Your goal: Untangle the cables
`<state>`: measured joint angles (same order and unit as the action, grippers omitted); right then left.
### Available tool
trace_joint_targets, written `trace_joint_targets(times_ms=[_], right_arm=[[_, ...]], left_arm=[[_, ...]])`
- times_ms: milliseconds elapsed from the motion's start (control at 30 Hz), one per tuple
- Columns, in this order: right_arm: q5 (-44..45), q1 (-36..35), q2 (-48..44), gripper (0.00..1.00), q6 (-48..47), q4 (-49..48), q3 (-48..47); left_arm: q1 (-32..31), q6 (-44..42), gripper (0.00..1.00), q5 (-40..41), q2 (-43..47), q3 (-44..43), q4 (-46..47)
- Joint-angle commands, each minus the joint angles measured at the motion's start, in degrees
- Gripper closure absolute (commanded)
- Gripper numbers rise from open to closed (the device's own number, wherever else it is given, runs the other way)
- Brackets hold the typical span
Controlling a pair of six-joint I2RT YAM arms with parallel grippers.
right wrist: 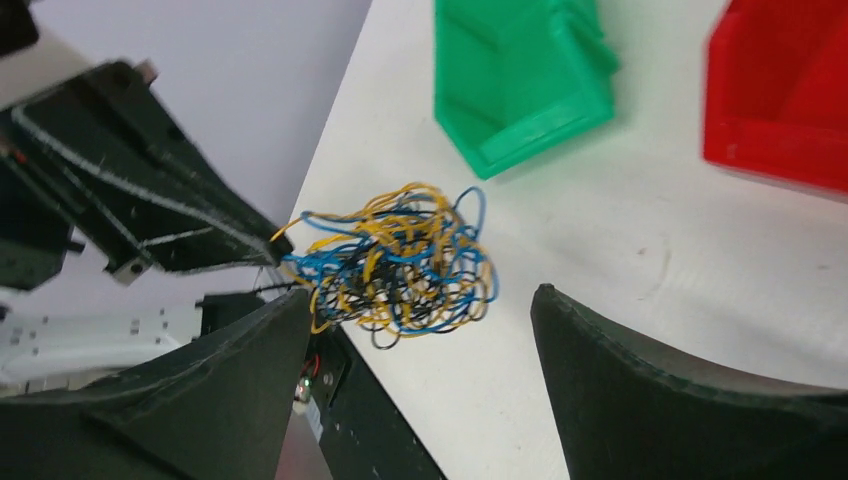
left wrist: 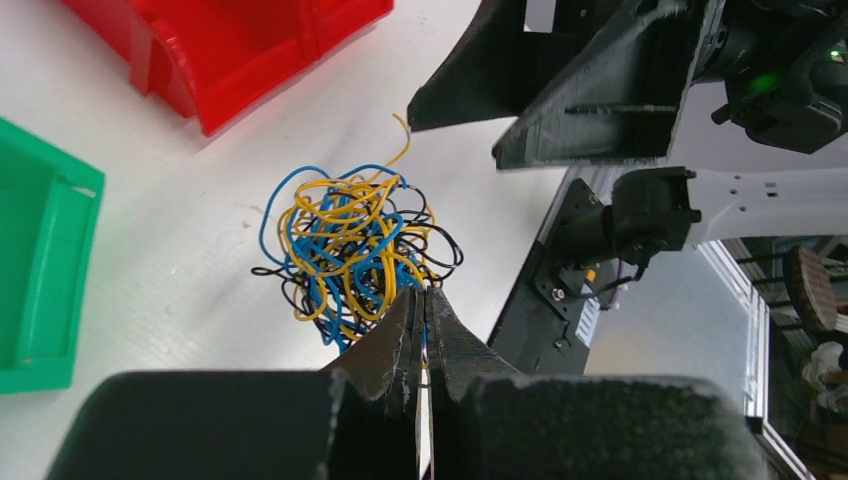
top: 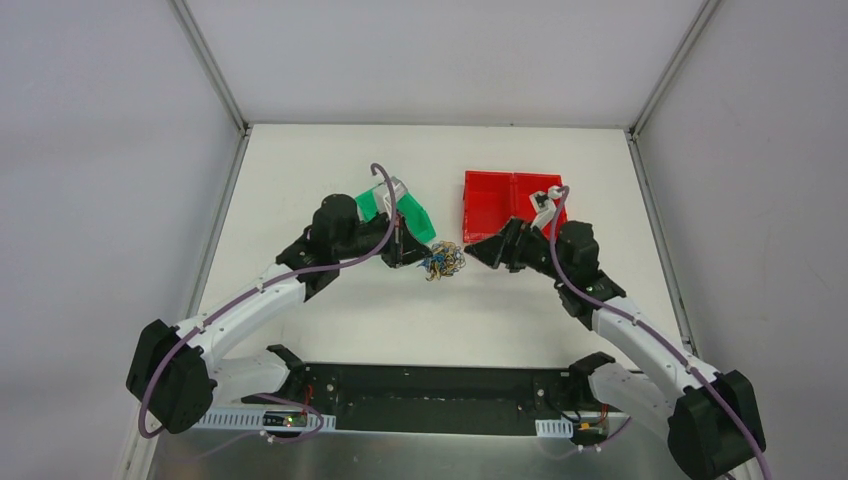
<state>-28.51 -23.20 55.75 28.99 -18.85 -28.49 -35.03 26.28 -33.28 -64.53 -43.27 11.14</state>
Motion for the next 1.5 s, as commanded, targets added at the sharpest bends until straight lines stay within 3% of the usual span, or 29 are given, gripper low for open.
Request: trace_joint_targets(times_ms=[0,167,367,533,967,1167,1300,1467], right_arm=[[-0.62,-5.67,-4.05,0.18,-7.02,-1.30,-0.52],[1.14,-7.75,-6.41,0.27,-9.44,-0.11,-0.40],[2.18,-9.52,-9.12,0.46,-12.17,1.47,-0.25],[2.11,-11.53,-9.35,0.62,-13.77,2.46,-0.74],[-1.92,-14.51,-6.76,0.76,-15.39,3.10,-2.21],[1.76,-15.30,-7.54,1.00,-15.19,4.31,-2.43],[11.23,-15.30,-10.72,1.00,-14.19,5.96,-1.39],[26.34,-15.21,-15.76,1.00,-12.54,9.33,-0.15]], left_arm=[[-1.22,-1.14,1.00,-5.60,0.90,-2.00,5.08],[-2.11,-1.06,1.00,-10.03,-0.29,-2.76,5.99],[-5.04,-1.44,1.00,-16.08,-4.31,-5.77,6.04],[-5.38,-2.11,1.00,-16.10,-3.82,-5.80,5.35],[-5.36,-4.13,1.00,-10.94,-0.27,-4.16,4.33],[-5.39,-4.20,1.00,-10.04,-0.36,-4.16,4.19],[-5.40,-5.51,1.00,-2.32,1.13,-3.84,0.86],[-5.33,-6.18,1.00,21.33,5.40,-2.49,-6.88]])
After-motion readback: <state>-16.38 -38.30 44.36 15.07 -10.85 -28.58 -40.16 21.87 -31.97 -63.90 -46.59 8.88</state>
